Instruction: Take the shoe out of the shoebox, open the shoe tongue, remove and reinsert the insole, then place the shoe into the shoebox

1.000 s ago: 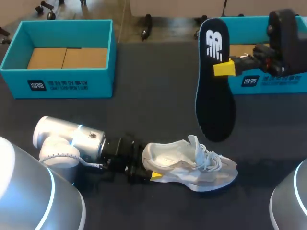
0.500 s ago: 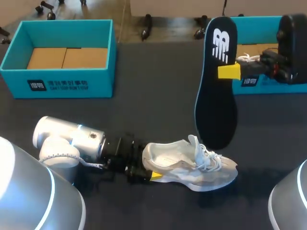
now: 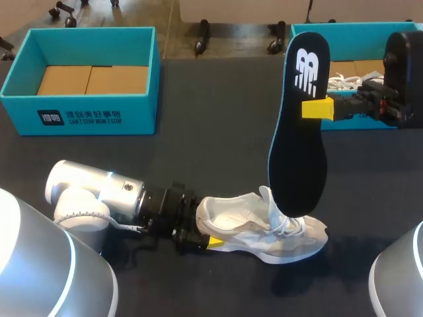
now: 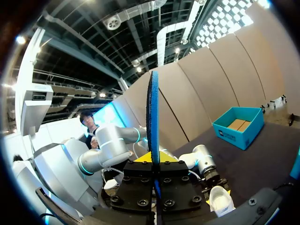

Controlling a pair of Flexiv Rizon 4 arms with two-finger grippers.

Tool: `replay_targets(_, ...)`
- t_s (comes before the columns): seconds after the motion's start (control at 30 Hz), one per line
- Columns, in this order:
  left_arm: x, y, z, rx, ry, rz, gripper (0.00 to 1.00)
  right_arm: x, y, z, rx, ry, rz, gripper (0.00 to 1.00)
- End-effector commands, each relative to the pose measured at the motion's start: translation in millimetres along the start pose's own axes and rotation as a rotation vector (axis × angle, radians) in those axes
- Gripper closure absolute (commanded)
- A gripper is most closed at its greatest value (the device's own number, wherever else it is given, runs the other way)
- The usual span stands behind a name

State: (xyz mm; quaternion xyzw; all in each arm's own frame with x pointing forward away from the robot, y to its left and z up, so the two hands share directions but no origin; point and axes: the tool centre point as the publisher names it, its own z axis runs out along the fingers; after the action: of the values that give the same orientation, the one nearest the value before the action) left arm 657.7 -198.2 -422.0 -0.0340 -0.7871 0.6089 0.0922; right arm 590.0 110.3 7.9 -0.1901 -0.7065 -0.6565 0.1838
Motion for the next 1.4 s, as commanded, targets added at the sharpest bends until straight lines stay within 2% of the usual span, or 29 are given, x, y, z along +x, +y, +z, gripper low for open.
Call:
replay_targets(0.03,-2.4,2,0,-0.001,0.002,0.0,1.0,2.0,-3.0,0,-0.004,-0.004,-0.001,1.0)
replay_targets(0.37,-2.4,2,0,-0.001,0.002,0.0,1.0,2.0,-3.0,0,-0.004,-0.004,-0.001,1.0)
replay_targets(0.4,-2.4,2,0,-0.001,0.002,0.0,0.91,2.0,-3.0,0,-0.004,-0.004,-0.001,1.0)
replay_targets(0.47,-0.5,3,-1,-0.006,0.01,0.01,0.6,2.0,-3.0,0,-0.004,-0.004,-0.001,1.0)
replay_targets(0.5,1.7,4,-2,-0.02,0.023,0.011,0.04,2.0,-3.0,0,-0.004,-0.004,-0.001,1.0)
replay_targets(0.53,4.1,5,-3,-0.028,0.026,0.016,0.0,2.0,-3.0,0,-0.004,-0.004,-0.001,1.0)
replay_targets(0.67,10.8,8,-9,-0.05,0.026,0.018,0.0,2.0,-3.0,0,-0.004,-0.004,-0.001,1.0)
replay_targets(0.93,22.0,5,-23,-0.156,-0.004,0.017,0.0,2.0,-3.0,0,-0.004,-0.004,-0.001,1.0)
replay_targets(1.2,21.4,4,-40,-0.277,-0.066,-0.023,0.0,2.0,-3.0,0,-0.004,-0.004,-0.001,1.0)
replay_targets(1.3,17.0,8,-47,-0.281,-0.087,-0.037,0.0,2.0,-3.0,0,-0.004,-0.004,-0.001,1.0)
replay_targets(1.4,15.7,12,-49,-0.252,-0.076,-0.027,0.0,2.0,-3.0,0,-0.004,-0.004,-0.001,1.0)
